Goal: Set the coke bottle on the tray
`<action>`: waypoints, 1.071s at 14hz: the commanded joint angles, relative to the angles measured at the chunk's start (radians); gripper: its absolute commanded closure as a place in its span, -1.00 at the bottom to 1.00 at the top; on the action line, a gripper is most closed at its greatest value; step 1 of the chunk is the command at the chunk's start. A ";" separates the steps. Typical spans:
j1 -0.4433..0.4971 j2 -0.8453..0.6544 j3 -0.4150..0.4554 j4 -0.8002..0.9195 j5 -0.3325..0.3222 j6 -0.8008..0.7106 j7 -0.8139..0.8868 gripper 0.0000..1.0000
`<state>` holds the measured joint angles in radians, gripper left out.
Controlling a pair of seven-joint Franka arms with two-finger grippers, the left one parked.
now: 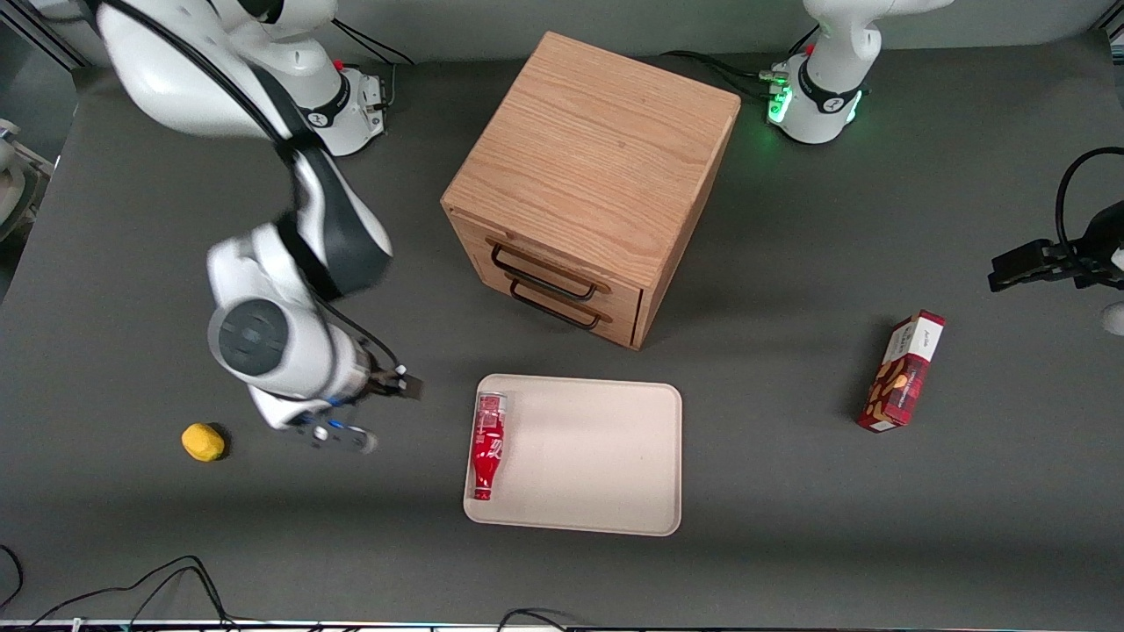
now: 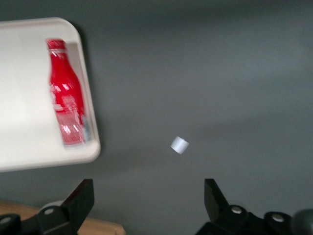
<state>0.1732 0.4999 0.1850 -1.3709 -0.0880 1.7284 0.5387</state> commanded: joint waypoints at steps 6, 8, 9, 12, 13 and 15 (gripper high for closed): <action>-0.540 -0.354 0.369 -0.255 0.011 -0.139 -0.253 -1.00; -0.343 -0.412 0.157 -0.275 0.017 -0.142 -0.259 -1.00; -0.287 -0.423 0.083 -0.278 0.046 -0.144 -0.261 -1.00; -0.273 -0.469 0.030 -0.278 0.096 -0.188 -0.353 -1.00; -0.270 -0.480 0.024 -0.280 0.109 -0.196 -0.382 -1.00; -0.223 -0.529 -0.045 -0.321 0.149 -0.199 -0.426 -1.00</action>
<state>-0.1006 0.0456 0.2102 -1.6186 0.0140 1.5250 0.1780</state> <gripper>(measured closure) 0.000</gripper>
